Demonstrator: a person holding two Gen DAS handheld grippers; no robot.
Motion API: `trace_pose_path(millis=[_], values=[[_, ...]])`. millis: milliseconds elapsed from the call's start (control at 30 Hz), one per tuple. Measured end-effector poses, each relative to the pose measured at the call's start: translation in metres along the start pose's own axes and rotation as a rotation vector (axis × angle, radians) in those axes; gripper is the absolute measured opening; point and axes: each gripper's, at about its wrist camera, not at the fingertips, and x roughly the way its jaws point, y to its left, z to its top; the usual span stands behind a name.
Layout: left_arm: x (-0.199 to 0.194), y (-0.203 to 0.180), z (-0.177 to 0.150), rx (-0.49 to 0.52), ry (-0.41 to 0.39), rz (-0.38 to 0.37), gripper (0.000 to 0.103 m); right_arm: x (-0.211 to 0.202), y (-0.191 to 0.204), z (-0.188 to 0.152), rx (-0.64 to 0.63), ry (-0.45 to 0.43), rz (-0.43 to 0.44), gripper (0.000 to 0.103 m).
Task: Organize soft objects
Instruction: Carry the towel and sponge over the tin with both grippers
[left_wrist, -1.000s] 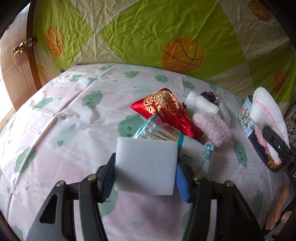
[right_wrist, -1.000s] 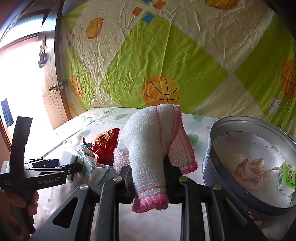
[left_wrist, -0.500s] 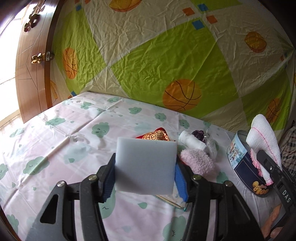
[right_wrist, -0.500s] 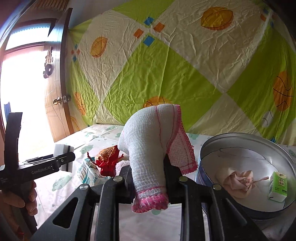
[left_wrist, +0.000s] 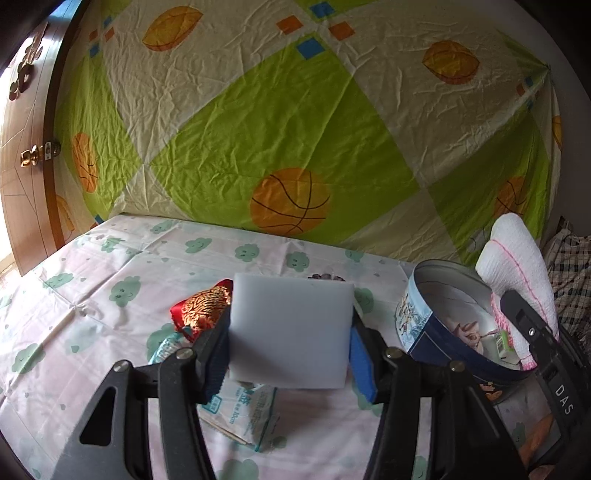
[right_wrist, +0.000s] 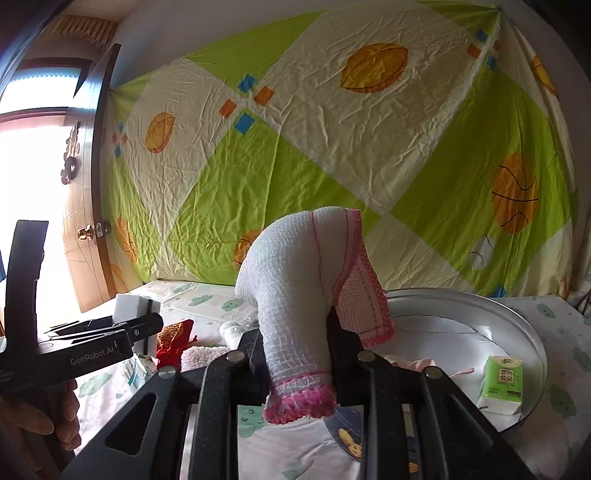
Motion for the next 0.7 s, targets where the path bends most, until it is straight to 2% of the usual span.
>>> trace_pose_path(millis=[333, 700], values=[[0.009, -0.063, 0.008, 0.083, -0.024, -0.047, 0.056, -0.010, -0.040, 0.006, 0.052, -0.031, -0.076, 0.026], [0.019, -0.101, 0.009, 0.130, -0.017, -0.079, 0.056, -0.018, -0.083, 0.008, 0.078, -0.038, -0.166, 0.026]])
